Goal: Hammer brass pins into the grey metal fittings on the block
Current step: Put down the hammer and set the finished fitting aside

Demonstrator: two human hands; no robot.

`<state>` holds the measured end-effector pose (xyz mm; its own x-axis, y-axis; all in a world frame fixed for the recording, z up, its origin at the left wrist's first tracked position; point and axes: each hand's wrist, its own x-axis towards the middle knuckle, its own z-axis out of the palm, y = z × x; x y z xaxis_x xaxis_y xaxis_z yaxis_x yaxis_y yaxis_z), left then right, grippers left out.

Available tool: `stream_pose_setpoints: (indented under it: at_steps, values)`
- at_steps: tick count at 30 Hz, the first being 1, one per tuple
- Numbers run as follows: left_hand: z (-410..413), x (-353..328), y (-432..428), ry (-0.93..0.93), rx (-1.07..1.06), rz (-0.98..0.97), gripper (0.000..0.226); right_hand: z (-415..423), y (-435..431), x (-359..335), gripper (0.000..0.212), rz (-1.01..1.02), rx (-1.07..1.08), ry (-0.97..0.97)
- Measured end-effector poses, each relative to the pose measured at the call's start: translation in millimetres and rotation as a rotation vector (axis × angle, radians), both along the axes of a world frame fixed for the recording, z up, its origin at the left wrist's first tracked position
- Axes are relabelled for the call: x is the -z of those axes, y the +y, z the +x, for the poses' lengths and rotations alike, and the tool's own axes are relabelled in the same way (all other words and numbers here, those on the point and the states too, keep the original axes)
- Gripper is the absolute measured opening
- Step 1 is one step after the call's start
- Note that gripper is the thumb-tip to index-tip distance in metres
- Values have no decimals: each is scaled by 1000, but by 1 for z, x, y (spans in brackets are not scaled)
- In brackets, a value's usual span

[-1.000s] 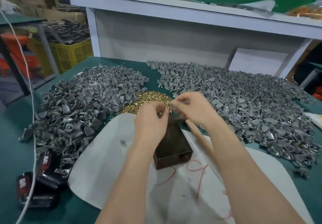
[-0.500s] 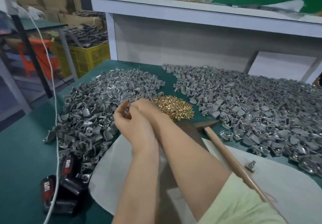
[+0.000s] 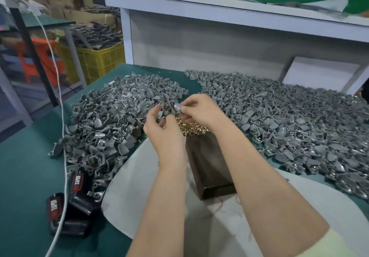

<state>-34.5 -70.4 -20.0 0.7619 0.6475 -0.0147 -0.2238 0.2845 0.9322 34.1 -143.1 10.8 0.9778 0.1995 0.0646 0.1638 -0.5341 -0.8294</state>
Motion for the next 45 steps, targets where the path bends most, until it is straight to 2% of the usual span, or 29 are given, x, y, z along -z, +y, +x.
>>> stream_pose_setpoints:
  at_steps: [3, 7, 12, 16, 17, 18, 20, 21, 22, 24, 25, 30, 34, 36, 40, 42, 45]
  values:
    - [-1, -2, -2, -23, 121, 217, 36, -14, -19, -9, 15, 61, -74, 21]
    - [-6, -4, -12, -55, 305, 442, 25, -30, -43, -21, 9, 189, -59, 35]
    - [-7, -3, -13, -39, 343, 372, 17, -34, -51, -19, 15, 531, -116, 210]
    - [-7, -3, -10, -27, 286, 333, 8, -29, -48, -10, 19, 601, -112, 283]
    - [-6, -3, -9, -21, 278, 299, 9, -26, -48, -7, 17, 550, -74, 253]
    - [-6, -4, -9, -14, 269, 248, 12, -20, -49, -2, 13, 398, -5, 181]
    - [-7, -6, -9, -4, 273, 113, 17, -4, -50, 8, 13, -190, 134, 12]
    - [-7, -7, -9, -5, 284, 57, 17, 4, -47, 13, 25, -472, 159, 6]
    - [-7, -8, -10, -9, 294, 19, 16, 11, -44, 18, 38, -654, 171, 66]
    - [-6, -8, -11, -22, 299, -17, 12, 22, -34, 23, 57, -810, 172, 202]
    - [-7, -8, -11, -24, 299, -24, 10, 25, -29, 24, 59, -842, 165, 223]
    - [-8, -8, -10, -24, 287, 43, 20, 33, -10, 21, 38, -969, 18, 205]
    - [-8, -8, -9, -30, 292, 87, 34, 31, -10, 23, 30, -938, 15, 187]
    - [-8, -8, -10, -25, 313, 73, 34, 28, -12, 26, 30, -933, 32, 167]
    - [-6, -6, -10, -25, 323, 84, 27, 26, -18, 28, 34, -781, 125, 96]
    - [-6, -4, -10, -36, 331, 172, 23, 24, -25, 23, 34, -631, 214, 58]
    - [-6, -3, -12, -16, 341, 384, 30, 13, -40, 14, 22, -274, 251, 14]
